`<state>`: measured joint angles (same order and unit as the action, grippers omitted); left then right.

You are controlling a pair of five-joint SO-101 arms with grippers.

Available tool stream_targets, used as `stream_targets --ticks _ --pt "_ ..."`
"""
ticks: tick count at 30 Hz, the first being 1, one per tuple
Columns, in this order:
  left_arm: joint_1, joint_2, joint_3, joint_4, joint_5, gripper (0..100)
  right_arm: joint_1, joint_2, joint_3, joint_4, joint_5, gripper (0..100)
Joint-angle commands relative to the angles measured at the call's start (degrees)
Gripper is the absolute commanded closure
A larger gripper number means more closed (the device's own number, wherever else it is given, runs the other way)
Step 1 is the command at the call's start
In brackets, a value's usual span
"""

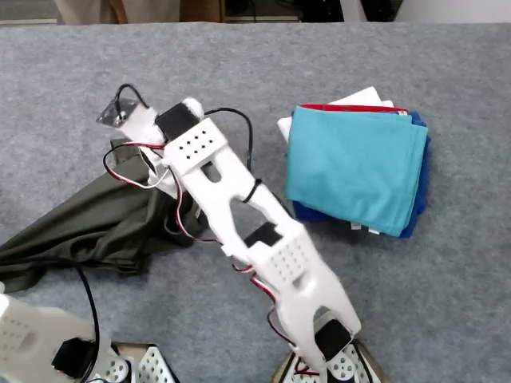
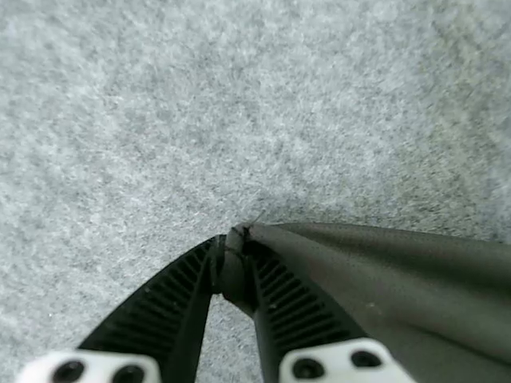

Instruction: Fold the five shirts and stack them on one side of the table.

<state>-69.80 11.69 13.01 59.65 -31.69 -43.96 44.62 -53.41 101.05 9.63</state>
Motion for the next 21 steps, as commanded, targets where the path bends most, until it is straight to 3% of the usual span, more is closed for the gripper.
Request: stream_targets --ticks 1,12,21 --pt "1.6 -0.4 -2.4 -0.5 0.3 98 -1.5 -8.0 4.5 1.4 -4.7 83.8" --pt "1.2 -0.4 -2.3 -0.4 0.3 98 -5.8 -2.6 5.2 -4.3 -4.7 87.2" --pt "1.1 -0.4 -2.3 -0.4 0.3 98 -2.9 5.1 -1.6 -7.5 -3.7 87.1"
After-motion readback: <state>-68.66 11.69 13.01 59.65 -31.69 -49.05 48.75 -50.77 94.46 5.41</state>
